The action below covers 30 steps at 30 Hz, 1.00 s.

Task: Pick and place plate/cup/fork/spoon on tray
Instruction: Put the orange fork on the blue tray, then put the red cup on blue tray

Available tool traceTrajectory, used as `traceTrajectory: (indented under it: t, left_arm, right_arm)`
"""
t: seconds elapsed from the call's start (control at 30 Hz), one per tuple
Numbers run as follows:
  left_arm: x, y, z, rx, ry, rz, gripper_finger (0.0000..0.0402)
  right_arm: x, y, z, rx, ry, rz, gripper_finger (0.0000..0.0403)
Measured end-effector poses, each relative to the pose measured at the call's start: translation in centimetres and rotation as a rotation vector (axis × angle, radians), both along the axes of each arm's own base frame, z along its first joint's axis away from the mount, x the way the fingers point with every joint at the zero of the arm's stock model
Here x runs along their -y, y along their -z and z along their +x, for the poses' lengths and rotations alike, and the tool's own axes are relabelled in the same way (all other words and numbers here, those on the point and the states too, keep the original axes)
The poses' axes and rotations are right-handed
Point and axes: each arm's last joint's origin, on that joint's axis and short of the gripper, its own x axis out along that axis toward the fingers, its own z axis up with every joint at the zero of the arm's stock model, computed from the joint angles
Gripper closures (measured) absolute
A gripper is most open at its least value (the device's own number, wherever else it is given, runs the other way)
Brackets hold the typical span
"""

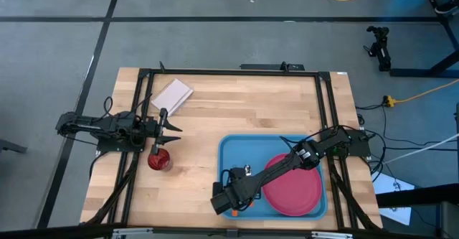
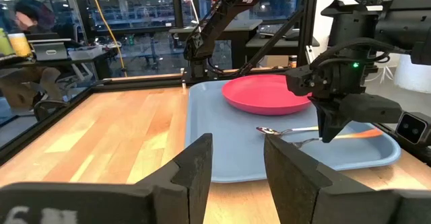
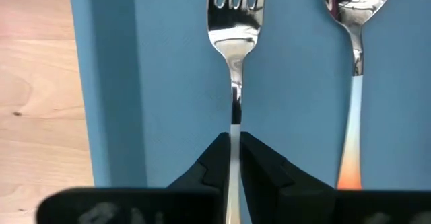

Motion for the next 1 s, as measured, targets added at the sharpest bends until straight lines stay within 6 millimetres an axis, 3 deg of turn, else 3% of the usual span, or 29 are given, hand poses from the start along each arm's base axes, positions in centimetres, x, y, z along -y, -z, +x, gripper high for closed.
traceTrajectory:
  t: [0.57,0.77,1.0]
  left_arm:
    - [0.0,0.0,0.0,0.0,0.0,0.0,0.0275]
    - [0.0,0.0,0.0,-0.001,0.0,0.0,0.0275]
    - [0.0,0.0,0.0,0.0,0.0,0.0,0.0275]
  right_arm:
    - [0.1,0.0,0.0,0.009,0.009,-0.016,0.0363]
    - [0.6,-0.8,0.2,0.105,-0.008,-0.205,0.0363]
    - [1.0,-3.5,0.7,0.238,-0.335,-0.62,0.0363]
